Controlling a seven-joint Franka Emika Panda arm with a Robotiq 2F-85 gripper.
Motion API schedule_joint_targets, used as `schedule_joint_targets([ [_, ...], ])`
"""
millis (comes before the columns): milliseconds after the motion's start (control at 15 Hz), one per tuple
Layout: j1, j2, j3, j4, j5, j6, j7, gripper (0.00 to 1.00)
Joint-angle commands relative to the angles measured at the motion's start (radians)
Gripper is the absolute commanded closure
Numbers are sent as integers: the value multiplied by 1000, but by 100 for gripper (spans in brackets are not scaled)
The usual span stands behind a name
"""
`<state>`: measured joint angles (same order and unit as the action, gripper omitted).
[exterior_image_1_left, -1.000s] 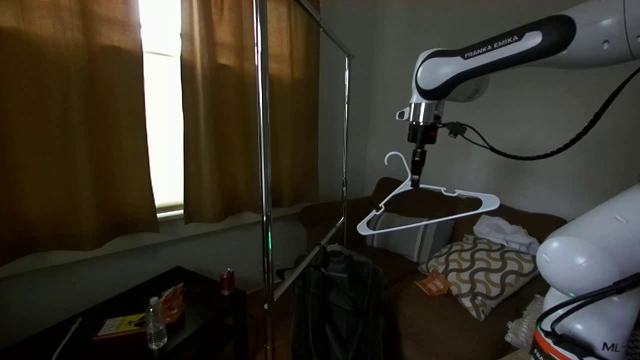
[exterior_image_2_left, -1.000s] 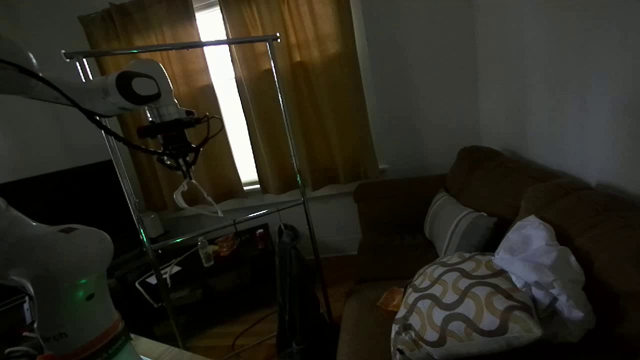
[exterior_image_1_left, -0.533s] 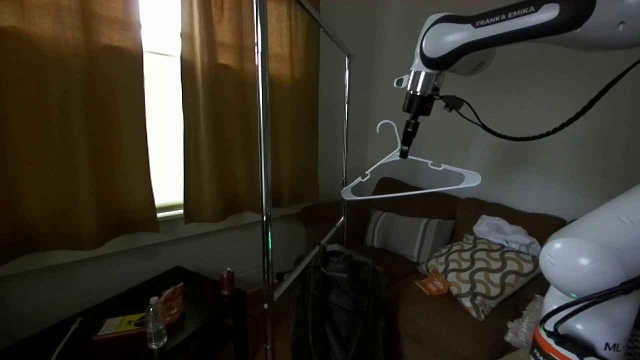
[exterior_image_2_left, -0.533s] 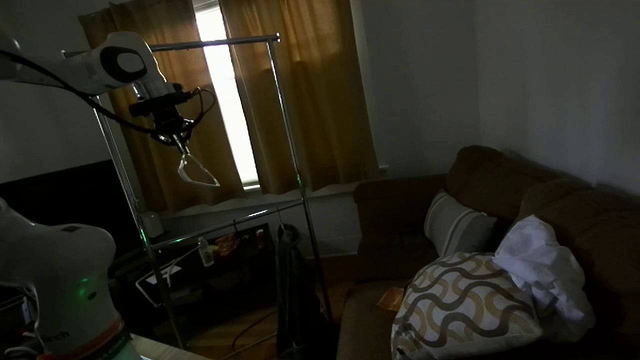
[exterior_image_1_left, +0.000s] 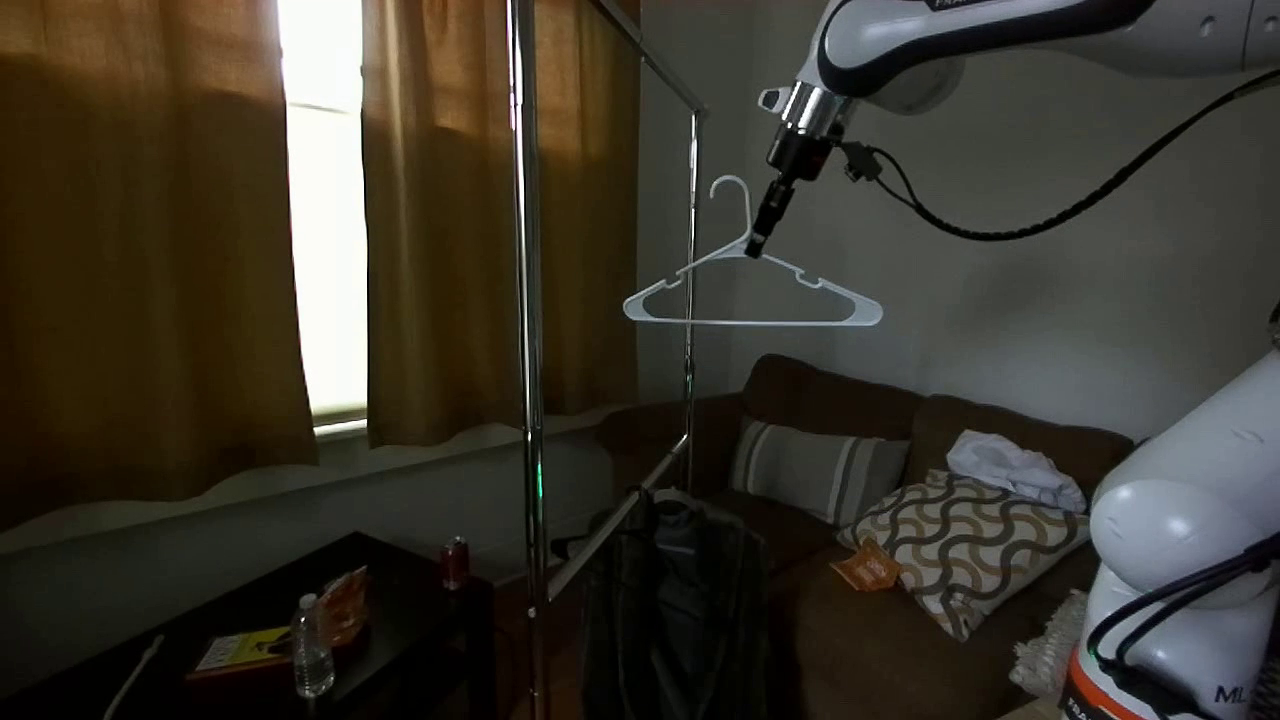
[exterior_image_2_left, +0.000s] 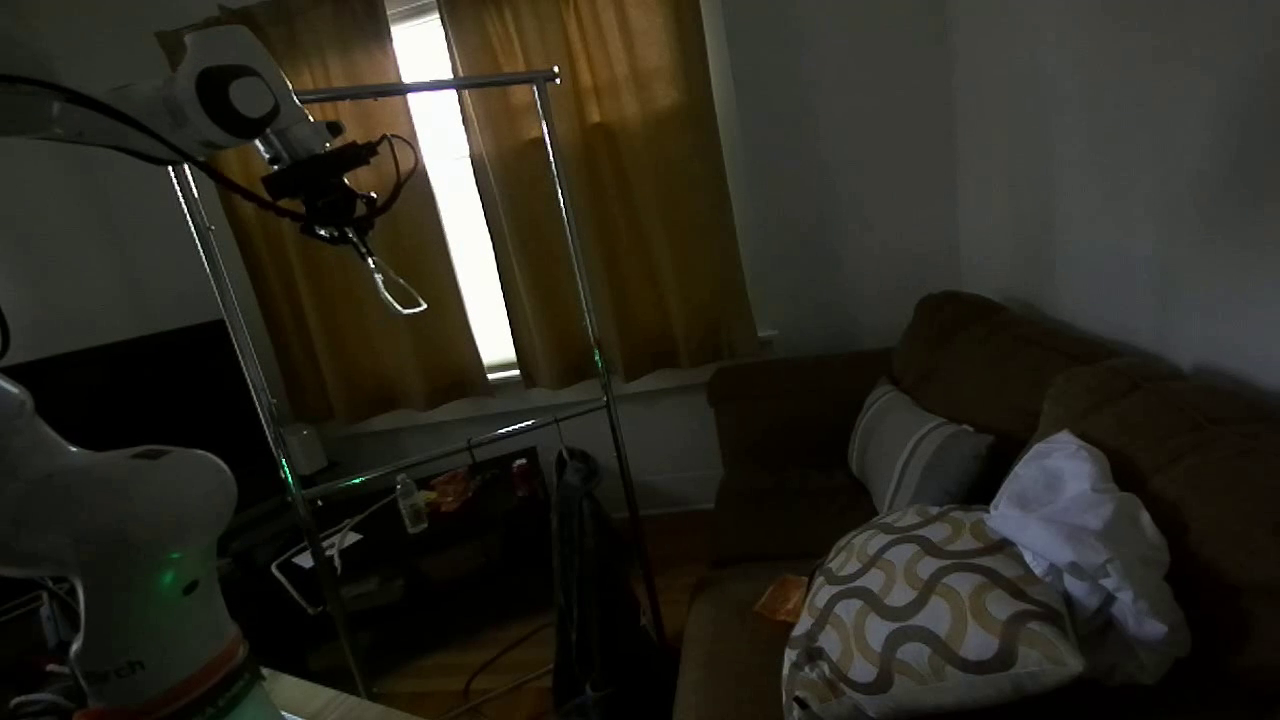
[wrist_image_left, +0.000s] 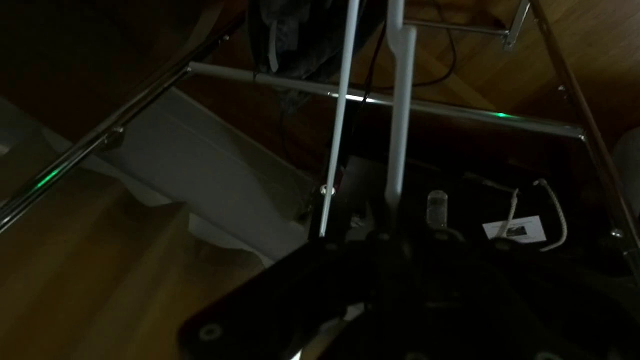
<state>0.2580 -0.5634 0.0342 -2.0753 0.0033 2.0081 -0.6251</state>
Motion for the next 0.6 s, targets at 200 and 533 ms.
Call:
schedule_joint_targets([
  [200,5,37,2,43,1,9,-4,92],
  [533,6,38,2,45,1,9,-5,92],
])
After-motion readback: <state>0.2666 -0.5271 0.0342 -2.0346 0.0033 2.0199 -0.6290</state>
